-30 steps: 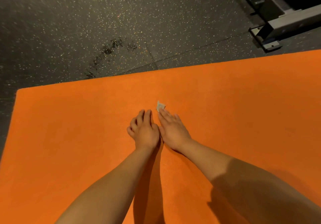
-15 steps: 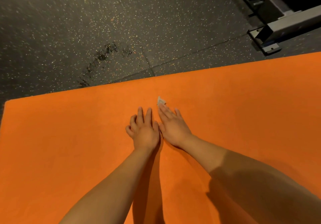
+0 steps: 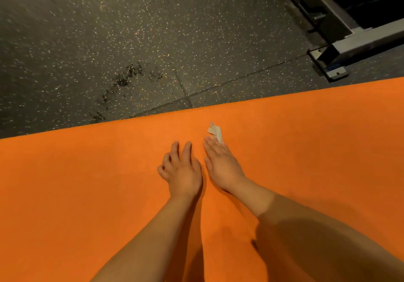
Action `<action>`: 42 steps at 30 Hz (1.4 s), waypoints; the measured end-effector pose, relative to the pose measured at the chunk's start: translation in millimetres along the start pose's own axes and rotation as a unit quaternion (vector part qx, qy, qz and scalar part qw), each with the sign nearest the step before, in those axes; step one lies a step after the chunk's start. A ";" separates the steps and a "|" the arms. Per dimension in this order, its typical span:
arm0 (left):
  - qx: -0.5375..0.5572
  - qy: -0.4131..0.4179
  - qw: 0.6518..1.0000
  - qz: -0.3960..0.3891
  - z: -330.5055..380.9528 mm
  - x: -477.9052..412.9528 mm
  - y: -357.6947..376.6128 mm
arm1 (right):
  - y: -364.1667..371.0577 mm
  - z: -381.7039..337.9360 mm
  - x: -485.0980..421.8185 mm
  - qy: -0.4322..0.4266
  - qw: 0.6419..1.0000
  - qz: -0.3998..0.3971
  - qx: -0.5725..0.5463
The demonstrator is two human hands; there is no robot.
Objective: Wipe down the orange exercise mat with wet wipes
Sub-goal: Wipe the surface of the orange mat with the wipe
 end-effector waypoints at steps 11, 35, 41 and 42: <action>0.016 -0.004 0.999 -0.044 6.4 -14.2 12.0 | -30.0 49.7 -23.9 0.147 0.980 0.102 -0.088; 0.016 -0.004 0.998 -0.063 6.7 -14.3 13.9 | -31.6 6.7 -29.8 0.102 0.956 0.132 -0.242; 0.032 -0.002 0.996 -0.079 5.7 -13.8 11.0 | -2.2 -16.2 -32.0 0.024 0.986 0.060 -0.151; 0.034 0.000 0.996 -0.077 5.1 -13.6 10.7 | -1.3 -11.0 -32.5 0.023 0.991 0.046 -0.126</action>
Point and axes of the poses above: each hand's wrist, its own x-axis away from the middle knuckle, its own y-axis out of the palm, z = x × y, the point moved 8 cm from there along -x, towards the middle knuckle, and after that the axes turned 9 degrees about y, right-handed, at the moved point
